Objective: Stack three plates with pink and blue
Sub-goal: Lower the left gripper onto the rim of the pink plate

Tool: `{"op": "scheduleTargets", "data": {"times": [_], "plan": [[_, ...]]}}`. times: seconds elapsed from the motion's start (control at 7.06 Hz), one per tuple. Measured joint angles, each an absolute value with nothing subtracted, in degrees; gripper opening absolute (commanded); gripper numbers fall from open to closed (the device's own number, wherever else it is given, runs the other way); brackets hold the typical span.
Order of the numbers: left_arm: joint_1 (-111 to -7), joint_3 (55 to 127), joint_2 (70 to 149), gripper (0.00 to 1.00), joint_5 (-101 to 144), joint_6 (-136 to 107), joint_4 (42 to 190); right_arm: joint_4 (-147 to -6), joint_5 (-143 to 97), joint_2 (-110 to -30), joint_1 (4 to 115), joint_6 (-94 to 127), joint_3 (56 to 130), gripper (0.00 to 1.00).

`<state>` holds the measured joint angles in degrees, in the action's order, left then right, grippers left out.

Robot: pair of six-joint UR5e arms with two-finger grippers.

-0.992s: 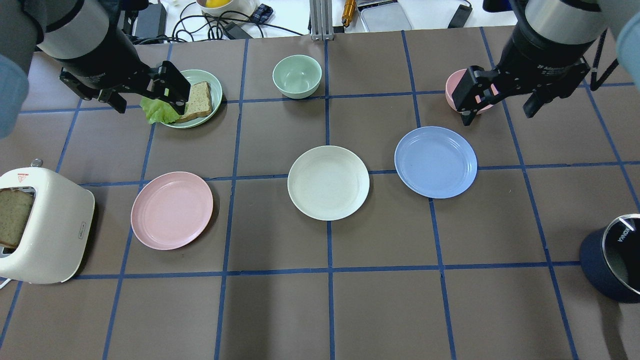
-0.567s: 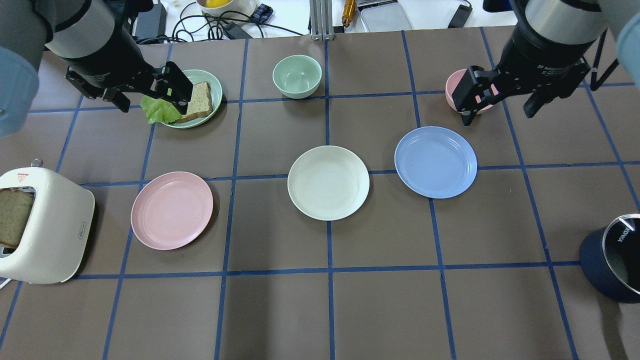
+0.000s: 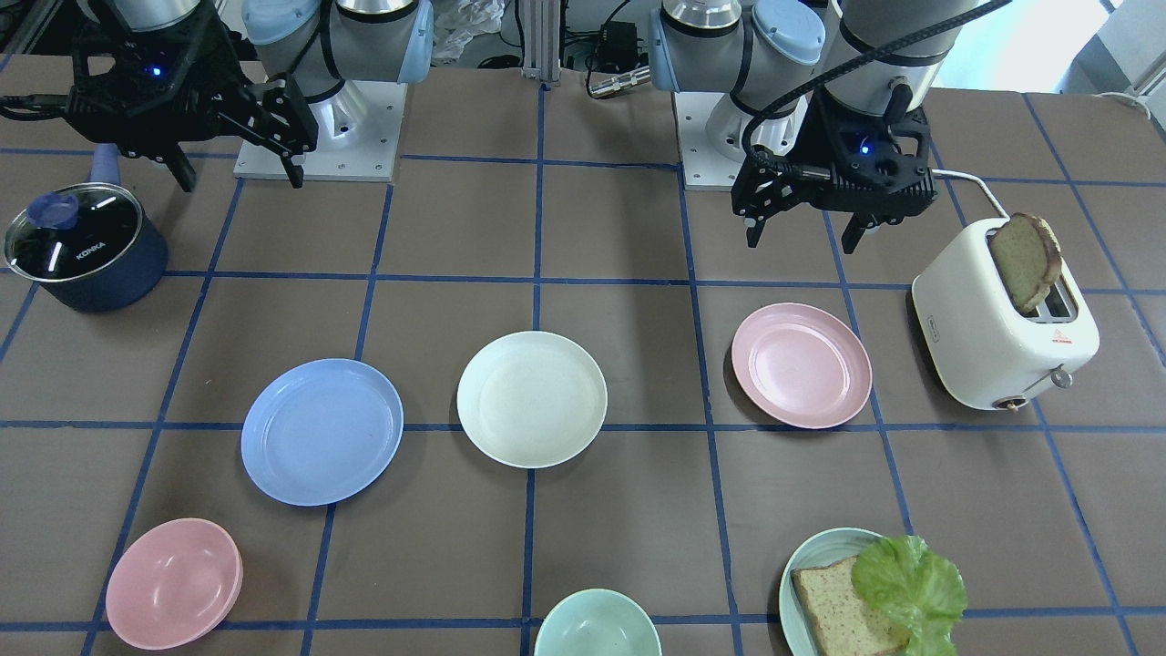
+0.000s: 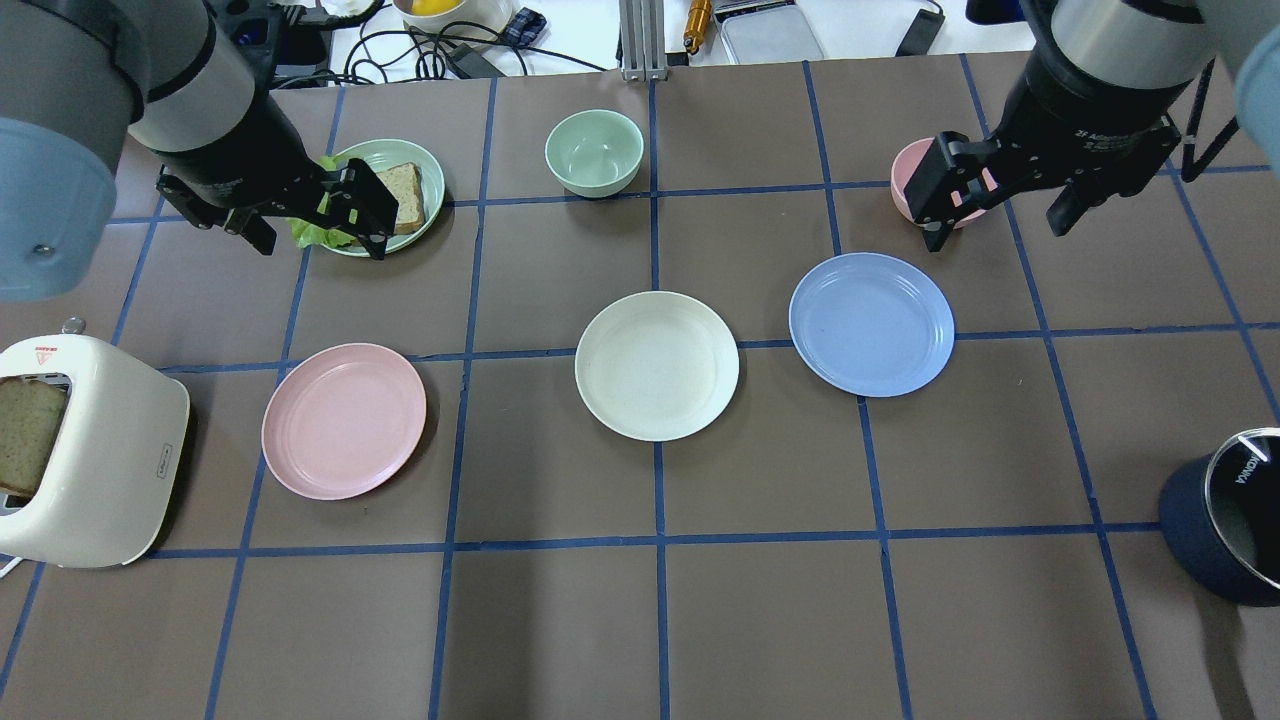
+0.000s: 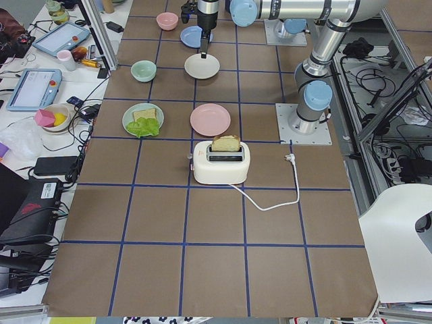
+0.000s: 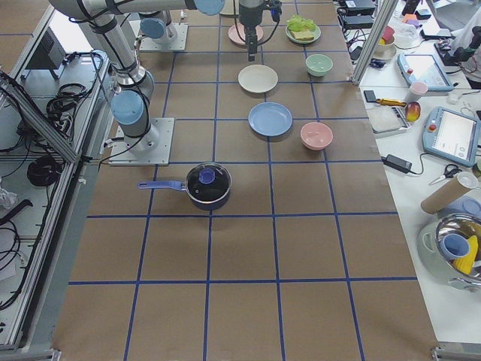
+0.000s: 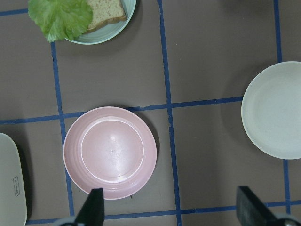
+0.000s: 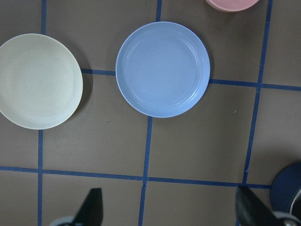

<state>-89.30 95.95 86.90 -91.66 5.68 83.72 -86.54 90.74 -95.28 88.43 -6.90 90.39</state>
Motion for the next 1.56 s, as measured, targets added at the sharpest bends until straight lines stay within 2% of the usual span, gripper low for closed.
{"op": "scheduleTargets", "data": {"times": [0.71, 1.56], "plan": [[-89.1, 107.4, 86.1, 1.00, -95.4, 4.9, 76.2, -86.4, 90.8, -95.4, 88.4, -7.0, 90.4, 1.00], [-89.2, 115.2, 87.3, 1.00, -97.0, 4.8, 68.6, -86.3, 90.9, -95.4, 88.4, -7.0, 90.5, 1.00]]}}
